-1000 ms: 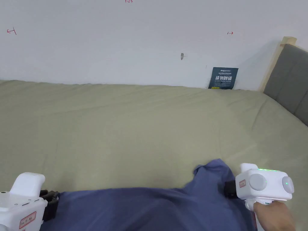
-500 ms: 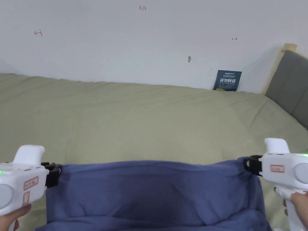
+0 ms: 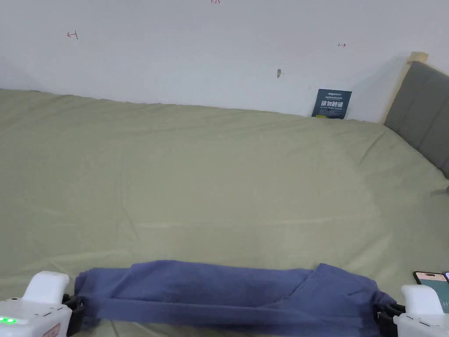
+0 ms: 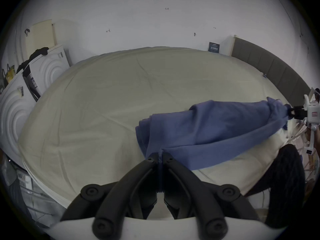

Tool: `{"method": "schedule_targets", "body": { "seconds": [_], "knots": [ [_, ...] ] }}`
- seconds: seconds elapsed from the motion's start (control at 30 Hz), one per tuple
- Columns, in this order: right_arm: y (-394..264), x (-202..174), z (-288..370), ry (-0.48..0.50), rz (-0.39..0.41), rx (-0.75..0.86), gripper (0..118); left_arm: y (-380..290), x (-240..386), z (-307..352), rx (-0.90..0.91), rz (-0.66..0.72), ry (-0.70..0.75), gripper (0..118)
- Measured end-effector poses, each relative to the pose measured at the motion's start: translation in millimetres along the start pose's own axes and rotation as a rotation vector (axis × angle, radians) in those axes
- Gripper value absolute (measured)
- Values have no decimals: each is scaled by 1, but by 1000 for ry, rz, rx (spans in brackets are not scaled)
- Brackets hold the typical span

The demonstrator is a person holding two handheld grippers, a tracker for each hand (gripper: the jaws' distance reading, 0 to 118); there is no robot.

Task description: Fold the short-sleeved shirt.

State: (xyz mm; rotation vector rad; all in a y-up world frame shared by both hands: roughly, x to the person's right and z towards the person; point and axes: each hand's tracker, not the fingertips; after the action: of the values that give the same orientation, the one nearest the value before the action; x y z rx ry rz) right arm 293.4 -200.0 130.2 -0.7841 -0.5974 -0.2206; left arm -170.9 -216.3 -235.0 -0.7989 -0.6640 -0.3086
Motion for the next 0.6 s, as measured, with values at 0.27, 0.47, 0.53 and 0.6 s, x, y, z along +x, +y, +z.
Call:
{"method": "schedule_targets", "body": {
  "seconds": [0.27, 0.47, 0.53, 0.6],
  "knots": [
    [9, -18, 62, -33, -10, 254, 118, -6, 24, 71, 483, -31, 56, 105],
    [-10, -71, 138, 157, -123, 576, 113, -18, 66, 140, 618, -107, 186, 104],
    [-17, -89, 145, 128, -114, 608, 49, -16, 70, 149, 616, -143, 191, 80],
    [-20, -103, 146, 55, -70, 609, 0, -11, 65, 153, 598, -130, 171, 11]
  ]
}}
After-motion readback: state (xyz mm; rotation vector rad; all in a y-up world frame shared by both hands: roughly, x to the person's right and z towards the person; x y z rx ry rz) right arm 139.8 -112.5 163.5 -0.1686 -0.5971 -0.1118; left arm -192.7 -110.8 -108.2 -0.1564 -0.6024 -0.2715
